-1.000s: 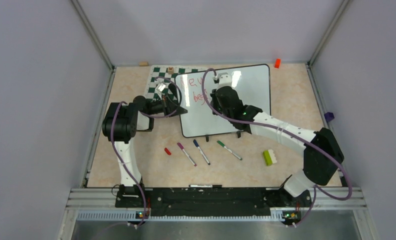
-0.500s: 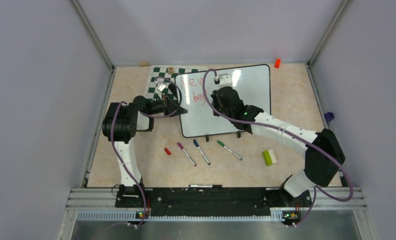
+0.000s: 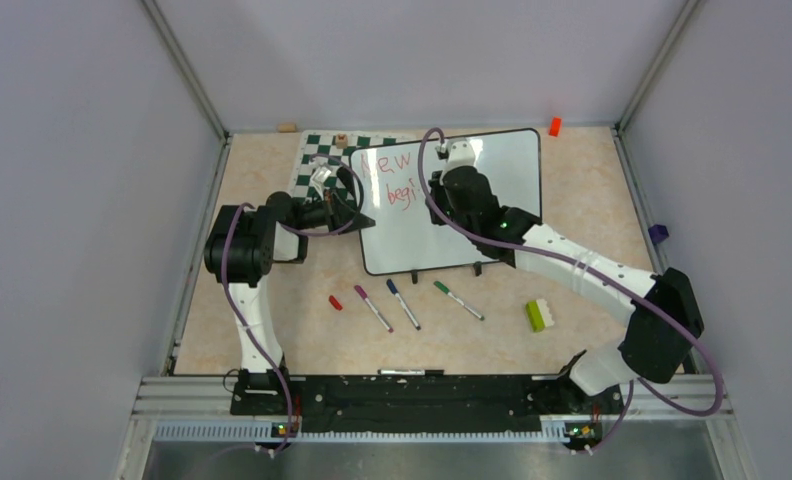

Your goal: Write a sentence on the whiteboard

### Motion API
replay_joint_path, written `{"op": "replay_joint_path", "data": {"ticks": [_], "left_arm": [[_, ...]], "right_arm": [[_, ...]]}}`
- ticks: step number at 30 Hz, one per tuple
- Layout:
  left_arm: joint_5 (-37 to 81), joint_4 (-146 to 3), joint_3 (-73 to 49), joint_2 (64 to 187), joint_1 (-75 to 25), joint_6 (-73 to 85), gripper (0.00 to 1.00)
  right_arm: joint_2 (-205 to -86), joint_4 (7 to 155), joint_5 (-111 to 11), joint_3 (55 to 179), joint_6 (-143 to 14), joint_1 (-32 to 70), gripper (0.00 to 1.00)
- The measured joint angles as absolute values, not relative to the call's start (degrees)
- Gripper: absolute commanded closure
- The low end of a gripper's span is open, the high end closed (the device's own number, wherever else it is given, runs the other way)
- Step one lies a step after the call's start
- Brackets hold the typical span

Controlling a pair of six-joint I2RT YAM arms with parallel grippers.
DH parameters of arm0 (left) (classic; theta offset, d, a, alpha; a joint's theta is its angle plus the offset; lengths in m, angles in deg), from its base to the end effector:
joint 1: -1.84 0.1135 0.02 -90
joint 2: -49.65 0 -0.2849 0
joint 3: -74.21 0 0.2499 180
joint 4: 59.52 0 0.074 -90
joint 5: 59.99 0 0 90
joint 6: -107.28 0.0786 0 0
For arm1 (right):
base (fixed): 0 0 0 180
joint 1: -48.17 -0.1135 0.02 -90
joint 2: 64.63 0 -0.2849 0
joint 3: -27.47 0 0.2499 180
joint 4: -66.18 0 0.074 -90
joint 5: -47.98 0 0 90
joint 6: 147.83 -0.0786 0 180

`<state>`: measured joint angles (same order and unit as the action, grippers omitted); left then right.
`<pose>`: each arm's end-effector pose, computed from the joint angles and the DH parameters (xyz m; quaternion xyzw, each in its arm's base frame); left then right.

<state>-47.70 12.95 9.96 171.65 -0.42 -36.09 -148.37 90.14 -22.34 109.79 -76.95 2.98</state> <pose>0.3887 -0.0922 0.1668 0.2430 0.6433 -0.6266 0.3666 0.2813 0.2456 0.3271 -0.0988 0.8319 0.1580 0.5227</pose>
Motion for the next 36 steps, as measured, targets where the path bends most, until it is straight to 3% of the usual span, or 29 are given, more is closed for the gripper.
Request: {"op": "replay_joint_path", "data": {"ticks": [36], "left_arm": [[-47.1, 12.8, 10.9, 170.9, -0.1, -35.2, 1.0]], "right_arm": [[-148.4, 92.8, -24.5, 110.4, -73.5, 3.0, 1.0]]}}
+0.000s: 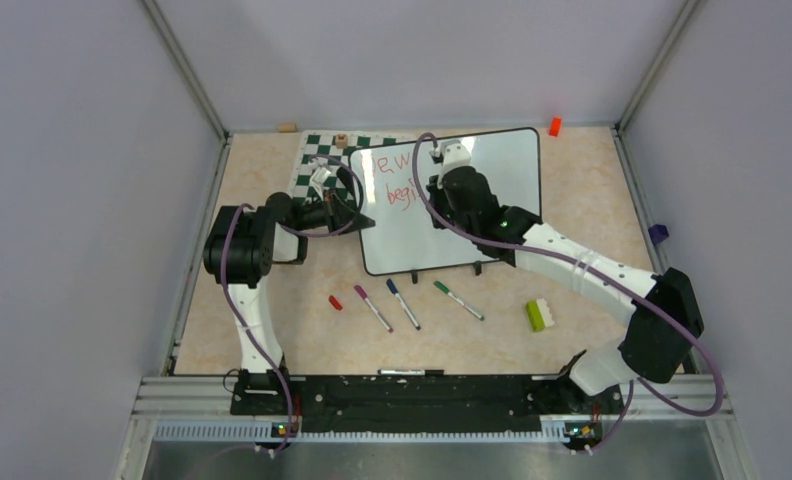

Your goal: Write a sentence on the whiteboard

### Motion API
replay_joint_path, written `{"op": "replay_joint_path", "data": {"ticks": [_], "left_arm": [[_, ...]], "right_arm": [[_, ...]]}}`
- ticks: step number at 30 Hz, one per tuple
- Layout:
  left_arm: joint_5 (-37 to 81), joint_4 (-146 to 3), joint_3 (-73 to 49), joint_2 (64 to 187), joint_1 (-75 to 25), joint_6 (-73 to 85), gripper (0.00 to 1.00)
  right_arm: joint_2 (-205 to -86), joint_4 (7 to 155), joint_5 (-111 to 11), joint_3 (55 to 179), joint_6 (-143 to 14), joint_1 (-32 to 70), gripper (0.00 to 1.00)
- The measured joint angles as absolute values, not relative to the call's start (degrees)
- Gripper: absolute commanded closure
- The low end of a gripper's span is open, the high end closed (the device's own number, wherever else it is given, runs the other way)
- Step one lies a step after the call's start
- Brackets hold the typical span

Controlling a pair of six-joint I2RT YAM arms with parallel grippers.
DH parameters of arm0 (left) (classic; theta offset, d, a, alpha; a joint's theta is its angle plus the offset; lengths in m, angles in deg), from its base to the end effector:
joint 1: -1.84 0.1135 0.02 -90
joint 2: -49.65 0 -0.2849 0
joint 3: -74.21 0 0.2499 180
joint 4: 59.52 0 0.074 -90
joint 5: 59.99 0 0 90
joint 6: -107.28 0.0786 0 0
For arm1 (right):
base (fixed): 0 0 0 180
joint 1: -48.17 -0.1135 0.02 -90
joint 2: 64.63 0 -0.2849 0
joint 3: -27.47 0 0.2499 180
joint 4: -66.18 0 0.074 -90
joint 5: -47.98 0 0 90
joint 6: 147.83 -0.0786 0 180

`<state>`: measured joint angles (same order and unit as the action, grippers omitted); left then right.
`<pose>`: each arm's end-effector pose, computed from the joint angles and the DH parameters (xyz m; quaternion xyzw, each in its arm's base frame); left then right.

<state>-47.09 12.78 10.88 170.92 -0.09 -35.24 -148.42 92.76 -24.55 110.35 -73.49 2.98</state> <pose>0.3864 -0.0897 0.1679 0.2402 0.6439 -0.6224 0.3745 0.2783 0.2467 0.3240 -0.1391 0.8371 0.1478 0.5080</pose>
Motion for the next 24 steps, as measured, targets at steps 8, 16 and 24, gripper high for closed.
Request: {"op": "replay_joint_path", "data": {"ticks": [8, 16, 24], "left_arm": [[-47.1, 12.8, 10.9, 170.9, -0.1, -35.2, 1.0], [-47.2, 12.8, 10.9, 170.9, -0.1, -35.2, 1.0], [-47.2, 12.8, 10.9, 170.9, -0.1, -35.2, 1.0]], "right_arm": [[-148.4, 93.4, -24.5, 110.4, -71.9, 3.0, 1.0], [-149.4, 93.4, -23.2, 110.7, -70.8, 3.0, 1.0], [-152.4, 93.3, -22.7, 112.7, -70.3, 3.0, 1.0]]}}
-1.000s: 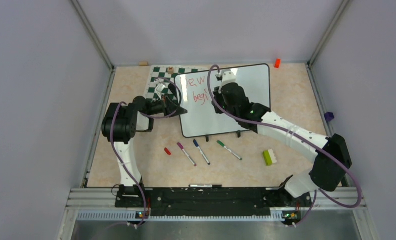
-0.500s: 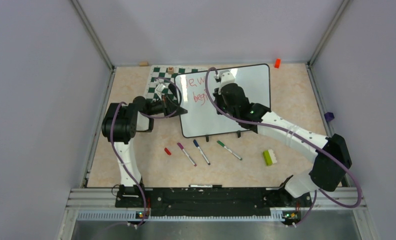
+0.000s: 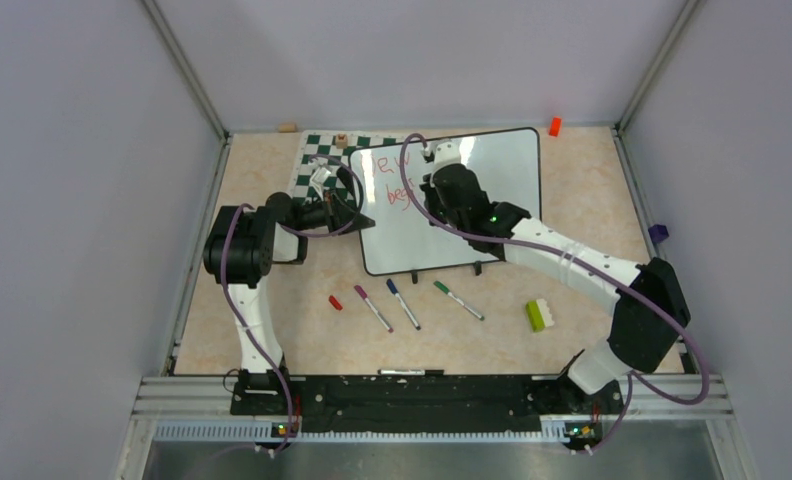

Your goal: Write a sentence on the whiteboard

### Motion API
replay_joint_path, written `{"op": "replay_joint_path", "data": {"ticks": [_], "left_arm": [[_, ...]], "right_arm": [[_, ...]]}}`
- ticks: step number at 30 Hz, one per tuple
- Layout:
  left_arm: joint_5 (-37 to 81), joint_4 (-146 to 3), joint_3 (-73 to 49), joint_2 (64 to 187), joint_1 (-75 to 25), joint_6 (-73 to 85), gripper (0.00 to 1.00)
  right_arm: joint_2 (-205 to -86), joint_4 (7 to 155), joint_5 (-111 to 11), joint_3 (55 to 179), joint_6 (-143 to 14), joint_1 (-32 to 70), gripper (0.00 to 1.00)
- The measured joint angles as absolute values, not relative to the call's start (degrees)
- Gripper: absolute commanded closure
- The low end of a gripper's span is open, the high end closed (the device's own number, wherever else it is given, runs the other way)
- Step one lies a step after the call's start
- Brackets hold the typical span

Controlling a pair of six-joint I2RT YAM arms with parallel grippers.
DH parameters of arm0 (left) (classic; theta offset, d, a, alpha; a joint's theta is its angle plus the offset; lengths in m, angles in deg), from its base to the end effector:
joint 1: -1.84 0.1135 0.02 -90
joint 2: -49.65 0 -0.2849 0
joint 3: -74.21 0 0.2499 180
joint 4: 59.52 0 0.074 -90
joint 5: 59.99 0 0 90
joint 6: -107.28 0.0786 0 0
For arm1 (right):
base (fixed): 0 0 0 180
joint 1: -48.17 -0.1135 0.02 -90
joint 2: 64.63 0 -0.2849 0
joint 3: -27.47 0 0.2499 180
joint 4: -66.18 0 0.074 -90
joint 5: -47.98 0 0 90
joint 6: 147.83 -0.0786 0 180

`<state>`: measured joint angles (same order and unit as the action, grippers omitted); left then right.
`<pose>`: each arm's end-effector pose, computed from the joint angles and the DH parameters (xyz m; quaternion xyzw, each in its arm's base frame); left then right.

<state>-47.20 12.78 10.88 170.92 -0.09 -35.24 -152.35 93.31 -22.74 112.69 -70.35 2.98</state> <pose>0.3863 -0.0897 0.1679 0.2409 0.6438 -0.6226 0.3739 0.2913 0.2564 0.3140 -0.1589 0.8415 0.1124 0.5040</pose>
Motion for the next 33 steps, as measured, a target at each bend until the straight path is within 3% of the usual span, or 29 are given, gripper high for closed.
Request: {"op": "replay_joint_path", "data": {"ticks": [33], "left_arm": [[-47.1, 12.3, 10.9, 170.9, -0.1, -35.2, 1.0]], "right_arm": [[-155.9, 92.9, -20.6, 116.0, -69.8, 3.0, 1.0]]}}
